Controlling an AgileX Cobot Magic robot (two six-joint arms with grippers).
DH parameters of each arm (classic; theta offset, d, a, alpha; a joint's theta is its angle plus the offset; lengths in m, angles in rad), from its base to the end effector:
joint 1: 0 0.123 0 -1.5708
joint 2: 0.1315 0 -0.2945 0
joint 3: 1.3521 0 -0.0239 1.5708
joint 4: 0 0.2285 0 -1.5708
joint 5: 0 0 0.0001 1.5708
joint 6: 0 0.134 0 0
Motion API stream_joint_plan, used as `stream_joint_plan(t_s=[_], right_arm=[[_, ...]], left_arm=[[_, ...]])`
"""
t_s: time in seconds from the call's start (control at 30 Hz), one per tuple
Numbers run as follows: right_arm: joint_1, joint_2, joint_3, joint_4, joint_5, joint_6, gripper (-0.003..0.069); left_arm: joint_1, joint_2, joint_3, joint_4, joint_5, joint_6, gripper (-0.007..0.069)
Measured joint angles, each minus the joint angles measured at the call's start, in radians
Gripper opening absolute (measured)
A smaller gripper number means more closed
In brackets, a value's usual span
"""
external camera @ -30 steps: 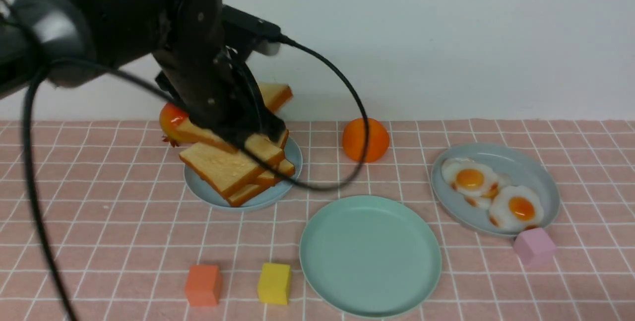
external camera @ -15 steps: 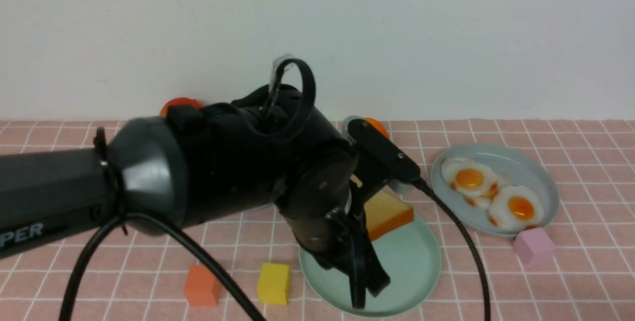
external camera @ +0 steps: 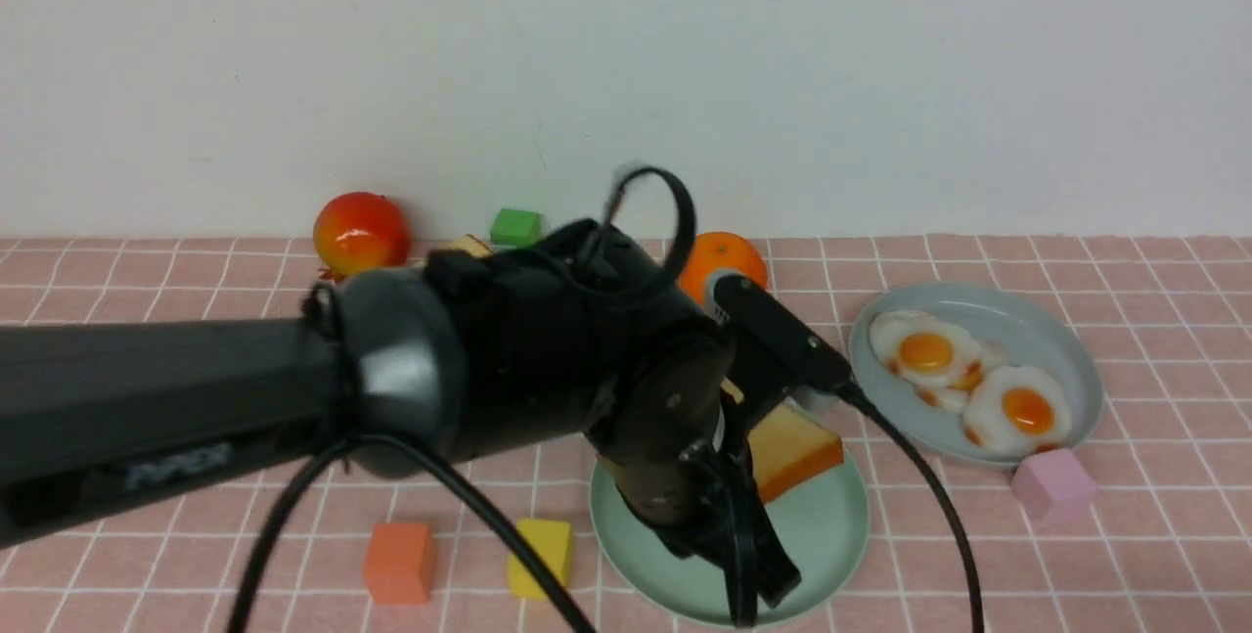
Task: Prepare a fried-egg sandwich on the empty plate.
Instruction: Use the left arm to put a slice of bread into the empty plate in the middle
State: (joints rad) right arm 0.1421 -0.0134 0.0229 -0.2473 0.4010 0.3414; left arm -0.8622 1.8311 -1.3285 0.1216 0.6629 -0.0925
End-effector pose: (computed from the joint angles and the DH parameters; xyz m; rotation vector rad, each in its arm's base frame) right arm 0.0616 -0.0041 0.1582 0.0382 1.8821 0.0849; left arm 0.2644 -0.2932 0.2073 1.0904 2.4196 -0.1896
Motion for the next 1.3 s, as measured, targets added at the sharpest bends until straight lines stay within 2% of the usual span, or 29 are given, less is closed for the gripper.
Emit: stream_joint_plan(t_s=[0.33,0.8,1.07,1.17,1.3], right_arm=[[0.000,0.000,0.000,0.000,0.000,0.000,0.0239],[0.000,0.000,0.000,0.000,0.000,0.000,0.0239],[0.000,0.000,0.000,0.000,0.000,0.000,0.0239],[0.000,0.000,0.000,0.000,-0.005,0.000,0.0239],[0.000,0.000,0.004,0.001,-0.046,0.000,0.0239]], left_arm=[[0.000,0.082,0.000,0.017,-0.093,0.000,0.0085],[-0.001,0.125,0.000,0.015,-0.101,0.004,0.0078],[-0.001,0.125,0.000,-0.033,-0.066,0.004,0.0078],[-0.001,0.125,0.000,-0.033,-0.071,0.004,0.0118],[-0.001,0.125,0.000,-0.032,-0.086,0.004,0.0237]])
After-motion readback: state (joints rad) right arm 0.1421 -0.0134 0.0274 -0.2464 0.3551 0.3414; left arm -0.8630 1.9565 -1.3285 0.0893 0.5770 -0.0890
